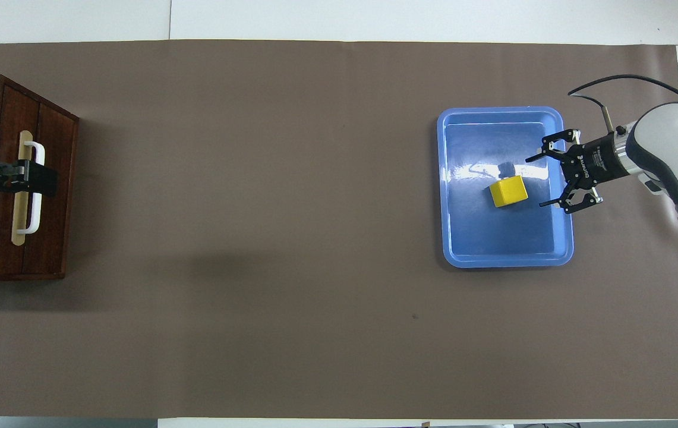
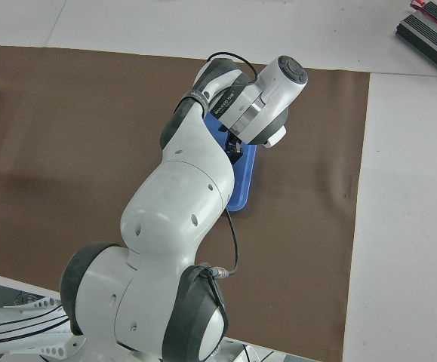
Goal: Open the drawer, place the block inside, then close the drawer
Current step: 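Move the right gripper over the yellow cube in the blue tray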
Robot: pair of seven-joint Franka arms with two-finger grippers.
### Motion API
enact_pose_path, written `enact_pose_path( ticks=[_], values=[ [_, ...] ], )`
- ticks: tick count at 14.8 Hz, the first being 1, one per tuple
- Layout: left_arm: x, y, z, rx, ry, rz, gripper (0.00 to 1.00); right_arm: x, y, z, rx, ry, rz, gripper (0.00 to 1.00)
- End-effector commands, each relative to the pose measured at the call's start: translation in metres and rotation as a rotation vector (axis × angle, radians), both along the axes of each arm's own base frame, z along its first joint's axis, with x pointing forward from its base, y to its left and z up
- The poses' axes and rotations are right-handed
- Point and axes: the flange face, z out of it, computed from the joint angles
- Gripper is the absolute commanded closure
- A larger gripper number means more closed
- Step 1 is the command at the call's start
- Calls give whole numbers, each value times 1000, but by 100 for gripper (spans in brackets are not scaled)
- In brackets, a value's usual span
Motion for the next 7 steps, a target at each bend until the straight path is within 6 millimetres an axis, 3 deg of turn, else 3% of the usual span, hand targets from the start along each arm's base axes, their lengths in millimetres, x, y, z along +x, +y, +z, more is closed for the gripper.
enact_pose_path(
  ticks=[1, 4, 7],
  values=[
    [5, -2, -40, 126, -60, 15, 0, -2, 0, -15, 15, -28, 13, 3],
    [27, -10, -90, 207, -81, -10, 0, 0, 4, -17, 9, -46, 3, 3],
    [39, -4, -120, 206, -77, 2, 0, -4, 22, -29, 4, -60, -5, 3]
  ],
)
